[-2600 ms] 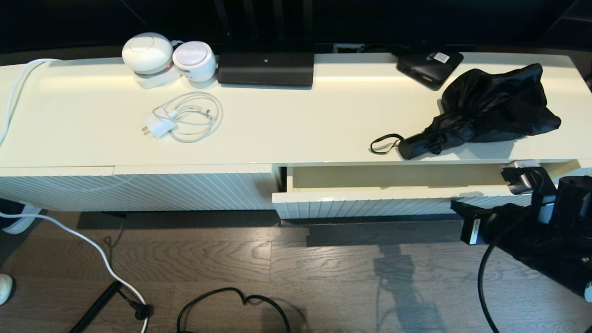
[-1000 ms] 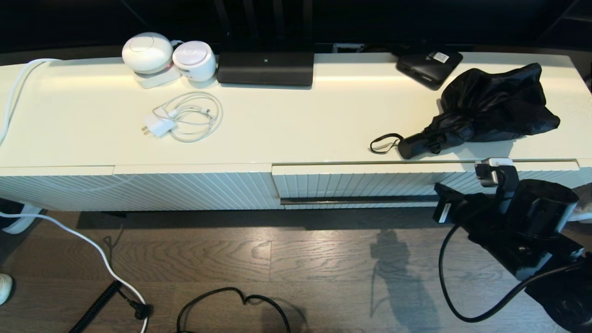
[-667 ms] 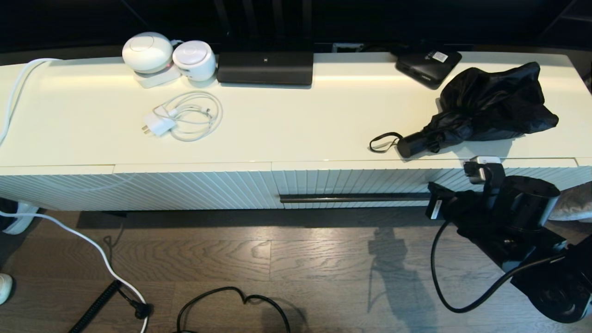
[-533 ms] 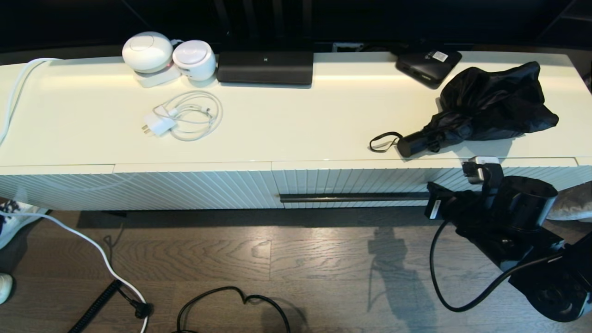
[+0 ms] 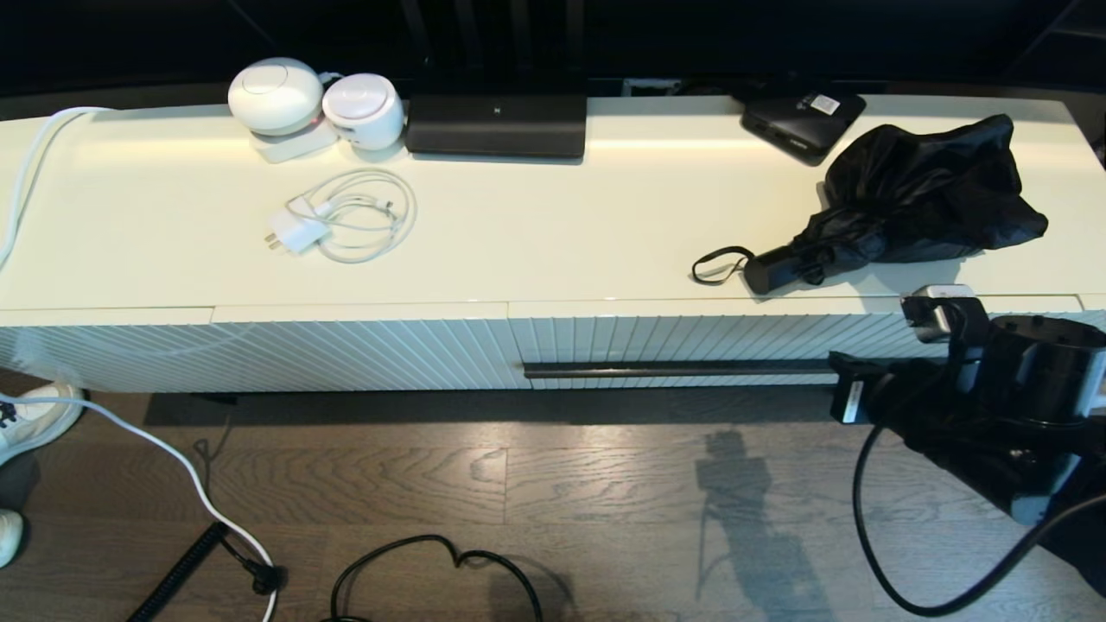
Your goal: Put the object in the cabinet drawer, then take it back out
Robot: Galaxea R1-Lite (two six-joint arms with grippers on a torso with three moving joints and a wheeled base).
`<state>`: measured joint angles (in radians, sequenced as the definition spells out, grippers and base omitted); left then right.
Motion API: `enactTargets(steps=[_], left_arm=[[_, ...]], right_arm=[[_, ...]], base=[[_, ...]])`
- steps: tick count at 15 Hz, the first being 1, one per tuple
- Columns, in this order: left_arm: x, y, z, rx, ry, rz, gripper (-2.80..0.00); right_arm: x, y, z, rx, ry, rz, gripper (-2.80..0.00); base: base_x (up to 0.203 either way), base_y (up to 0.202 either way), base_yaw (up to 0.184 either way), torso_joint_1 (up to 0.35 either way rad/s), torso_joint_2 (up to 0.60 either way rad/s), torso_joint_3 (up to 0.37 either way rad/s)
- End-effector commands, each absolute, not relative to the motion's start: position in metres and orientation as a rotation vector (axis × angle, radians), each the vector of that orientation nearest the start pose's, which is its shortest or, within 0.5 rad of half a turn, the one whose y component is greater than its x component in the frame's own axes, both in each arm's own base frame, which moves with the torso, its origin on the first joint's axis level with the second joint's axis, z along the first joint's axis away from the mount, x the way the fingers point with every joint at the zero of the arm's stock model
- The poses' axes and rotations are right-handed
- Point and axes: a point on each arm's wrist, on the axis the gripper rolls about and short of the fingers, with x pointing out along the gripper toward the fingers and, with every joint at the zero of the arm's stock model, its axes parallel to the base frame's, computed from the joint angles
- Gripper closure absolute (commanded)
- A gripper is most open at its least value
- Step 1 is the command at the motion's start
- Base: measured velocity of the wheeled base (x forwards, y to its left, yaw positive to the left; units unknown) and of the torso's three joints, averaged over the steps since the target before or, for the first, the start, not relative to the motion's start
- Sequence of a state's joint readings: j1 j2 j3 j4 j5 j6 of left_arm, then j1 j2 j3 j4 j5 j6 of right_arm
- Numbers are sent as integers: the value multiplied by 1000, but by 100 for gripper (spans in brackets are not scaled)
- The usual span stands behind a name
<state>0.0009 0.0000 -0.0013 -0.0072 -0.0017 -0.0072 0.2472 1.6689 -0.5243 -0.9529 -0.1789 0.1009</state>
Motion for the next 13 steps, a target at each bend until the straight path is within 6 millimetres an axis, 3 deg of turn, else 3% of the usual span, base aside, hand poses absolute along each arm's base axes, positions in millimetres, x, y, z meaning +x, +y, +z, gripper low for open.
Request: enactTargets(steps=[1, 4, 8, 13], left_arm=[[-23, 0, 77, -8, -9, -1, 0], [-23, 0, 77, -8, -9, 0, 0], [-23, 0, 77, -8, -9, 0, 0], [-23, 0, 77, -8, -9, -1, 0]], right_arm=[[233, 54, 174, 53, 229, 55, 0], [193, 44, 190, 31, 318, 44, 0], [150, 31, 212, 39, 261, 29, 0], [107, 14, 197, 30, 321, -26, 0]], base=[[0, 0, 0, 0, 0, 0], [0, 0, 0, 0, 0, 0], [0, 0, 0, 0, 0, 0], [0, 0, 0, 0, 0, 0]])
